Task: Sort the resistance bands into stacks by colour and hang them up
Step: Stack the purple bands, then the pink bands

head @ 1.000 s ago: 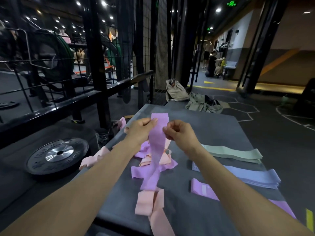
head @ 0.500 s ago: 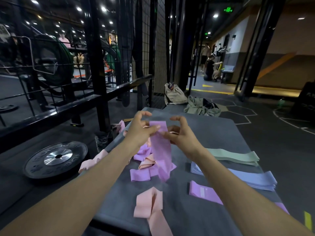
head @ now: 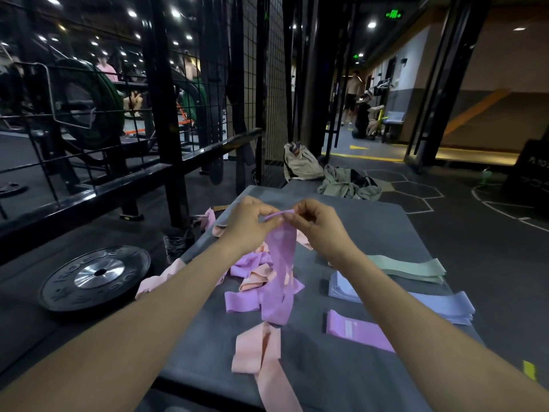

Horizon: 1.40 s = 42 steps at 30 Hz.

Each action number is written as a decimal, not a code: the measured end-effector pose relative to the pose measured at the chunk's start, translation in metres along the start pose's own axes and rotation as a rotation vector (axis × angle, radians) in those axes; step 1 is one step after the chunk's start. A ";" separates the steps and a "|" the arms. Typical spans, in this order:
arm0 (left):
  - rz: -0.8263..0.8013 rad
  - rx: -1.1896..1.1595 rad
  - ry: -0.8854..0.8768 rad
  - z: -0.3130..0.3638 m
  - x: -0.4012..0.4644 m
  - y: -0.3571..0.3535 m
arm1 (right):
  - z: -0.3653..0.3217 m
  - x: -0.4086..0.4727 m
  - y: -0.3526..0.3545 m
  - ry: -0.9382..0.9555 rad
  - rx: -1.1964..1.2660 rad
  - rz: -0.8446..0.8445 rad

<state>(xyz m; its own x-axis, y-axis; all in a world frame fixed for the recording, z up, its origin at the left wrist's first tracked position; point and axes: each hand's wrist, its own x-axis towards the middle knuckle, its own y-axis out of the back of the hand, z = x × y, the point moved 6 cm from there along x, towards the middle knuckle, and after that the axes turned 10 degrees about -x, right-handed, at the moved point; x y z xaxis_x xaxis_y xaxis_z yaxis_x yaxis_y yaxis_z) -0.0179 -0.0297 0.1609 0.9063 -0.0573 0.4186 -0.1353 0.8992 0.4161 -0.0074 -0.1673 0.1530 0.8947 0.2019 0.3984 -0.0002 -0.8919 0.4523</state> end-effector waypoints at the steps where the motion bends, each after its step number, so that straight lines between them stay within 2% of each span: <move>1: -0.030 -0.055 0.022 -0.001 0.001 -0.003 | 0.003 -0.001 -0.001 -0.010 0.016 -0.025; 3: -0.059 -0.210 0.066 -0.003 0.001 -0.009 | 0.012 -0.004 -0.004 -0.038 0.031 -0.082; 6: -0.002 -0.384 0.118 -0.004 0.002 -0.013 | 0.025 -0.010 -0.007 -0.092 -0.010 -0.164; 13: 0.233 -0.795 0.329 -0.017 0.003 -0.008 | 0.075 -0.038 0.002 -0.271 -0.361 -0.266; 17: 0.393 -0.900 0.412 -0.045 -0.004 -0.004 | 0.096 -0.053 0.022 -0.294 -0.516 -0.281; 19: 0.460 -0.878 0.446 -0.057 -0.009 -0.004 | 0.109 -0.059 0.029 -0.318 -0.572 -0.277; 24: 0.554 -0.916 0.511 -0.076 -0.018 -0.009 | 0.129 -0.073 0.058 -0.442 -0.685 -0.128; 28: 0.592 -0.949 0.557 -0.090 -0.026 -0.013 | 0.144 -0.085 0.078 -0.617 -0.518 0.020; 31: 0.630 -0.958 0.608 -0.097 -0.038 -0.022 | 0.144 -0.088 0.075 -0.590 -0.246 0.076; 34: 0.637 -0.912 0.654 -0.109 -0.046 -0.024 | 0.139 -0.095 0.066 -0.537 0.100 -0.017; 37: 0.649 -0.923 0.663 -0.120 -0.049 -0.024 | 0.139 -0.105 0.061 -0.556 0.264 -0.142; 42: 0.588 -0.908 0.693 -0.134 -0.048 -0.027 | 0.139 -0.111 0.060 -0.548 0.491 -0.225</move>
<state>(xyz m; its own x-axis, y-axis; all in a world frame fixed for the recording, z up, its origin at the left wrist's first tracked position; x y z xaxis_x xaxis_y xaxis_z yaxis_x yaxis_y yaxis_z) -0.0040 0.0064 0.0218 0.8585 0.4374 -0.2679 -0.5120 0.6999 -0.4980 -0.0450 -0.3000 0.0251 0.9432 0.2845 -0.1713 0.2918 -0.9563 0.0185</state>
